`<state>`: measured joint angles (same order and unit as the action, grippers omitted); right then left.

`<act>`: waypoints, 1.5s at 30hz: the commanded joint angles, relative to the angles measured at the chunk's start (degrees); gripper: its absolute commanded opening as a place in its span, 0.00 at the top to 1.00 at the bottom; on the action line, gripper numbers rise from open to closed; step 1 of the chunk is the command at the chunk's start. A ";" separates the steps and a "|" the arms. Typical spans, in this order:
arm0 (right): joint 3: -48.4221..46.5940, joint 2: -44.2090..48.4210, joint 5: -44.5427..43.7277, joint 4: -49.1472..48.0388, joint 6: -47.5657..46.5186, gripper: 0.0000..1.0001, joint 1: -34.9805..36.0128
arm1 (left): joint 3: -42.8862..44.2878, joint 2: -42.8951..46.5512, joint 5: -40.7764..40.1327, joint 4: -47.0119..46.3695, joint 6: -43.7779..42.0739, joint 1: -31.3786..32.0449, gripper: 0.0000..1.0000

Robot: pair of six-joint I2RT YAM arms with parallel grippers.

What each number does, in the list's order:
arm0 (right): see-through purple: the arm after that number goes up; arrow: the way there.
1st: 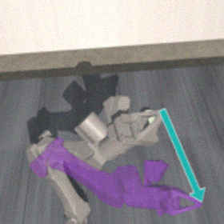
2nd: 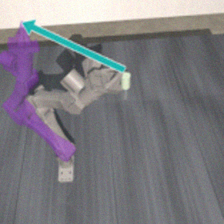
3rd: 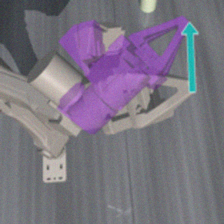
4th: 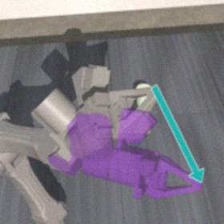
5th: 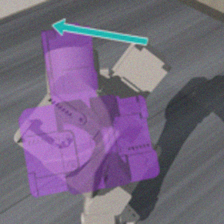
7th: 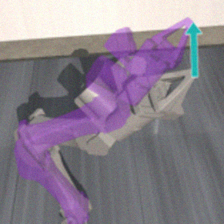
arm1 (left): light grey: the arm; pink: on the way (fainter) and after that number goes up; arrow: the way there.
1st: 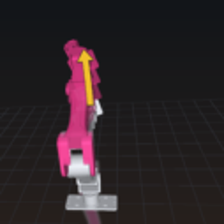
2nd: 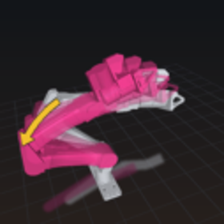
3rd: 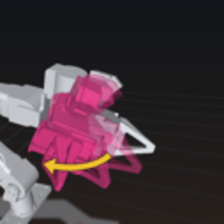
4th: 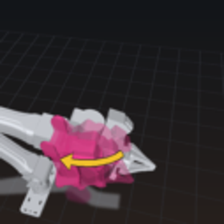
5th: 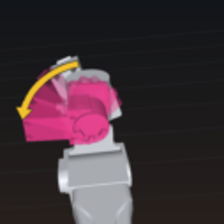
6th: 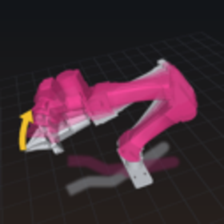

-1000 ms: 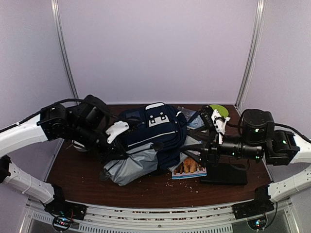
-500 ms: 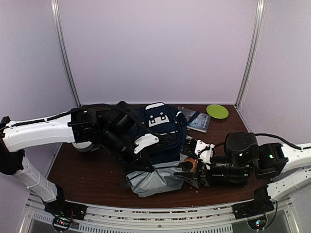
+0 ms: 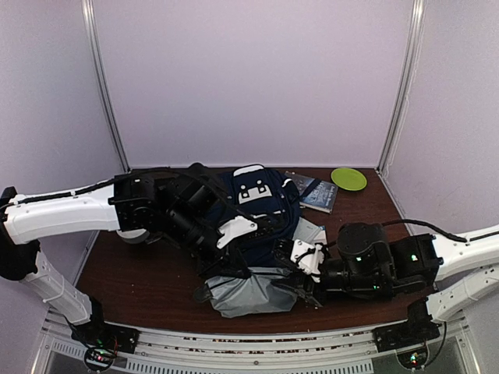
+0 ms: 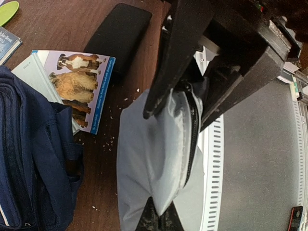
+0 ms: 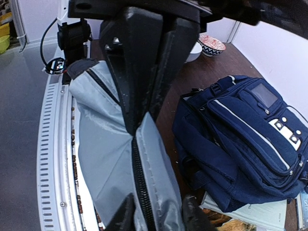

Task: Pack the student bag
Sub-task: Place the stationery in the student bag.

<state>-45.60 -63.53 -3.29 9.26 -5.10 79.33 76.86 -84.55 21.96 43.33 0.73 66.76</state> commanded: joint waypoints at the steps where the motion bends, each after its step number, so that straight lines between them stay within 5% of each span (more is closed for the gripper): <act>1: -0.71 0.00 1.54 0.58 1.84 0.80 0.30 | 1.18 2.53 2.11 -7.21 -0.21 0.21 1.00; 4: -0.65 0.60 1.36 1.16 2.83 1.00 0.30 | 1.23 2.56 2.26 -7.59 0.02 0.21 1.00; 9: -0.62 3.18 -4.98 2.30 7.73 1.00 0.20 | -0.71 3.74 -2.59 -9.88 1.44 0.21 0.95; 12: 1.12 5.14 -11.08 2.33 11.69 1.00 -0.97 | -6.24 7.86 -9.57 -15.43 4.59 0.06 0.38; 17: 4.73 10.78 -17.67 2.39 18.65 1.00 -5.08 | -12.86 15.30 -25.48 -20.05 9.03 -1.15 0.03; 22: 7.02 18.56 -23.48 3.35 25.87 1.00 -8.83 | -16.26 18.00 -35.39 -21.38 9.20 -2.77 0.02; 26: 7.48 23.26 -29.58 6.25 31.88 1.00 -11.68 | -12.10 10.18 -40.13 -17.30 8.66 -5.11 0.02; 30: 7.98 24.29 -29.63 6.44 34.04 1.00 -12.91 | -5.48 -1.02 -35.09 -14.33 8.01 -10.69 0.09; 36: 7.33 26.39 -32.94 9.61 35.26 1.00 -12.98 | 4.90 -14.07 -29.49 -9.02 -0.47 -10.38 0.11; 45: 8.06 29.60 -34.11 10.54 34.72 1.00 -13.03 | 7.29 -19.12 -23.24 -8.97 -4.55 -10.03 0.08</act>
<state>-37.60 -34.79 -34.50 21.56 28.95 66.48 81.45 -101.49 -4.60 34.46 -0.78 56.64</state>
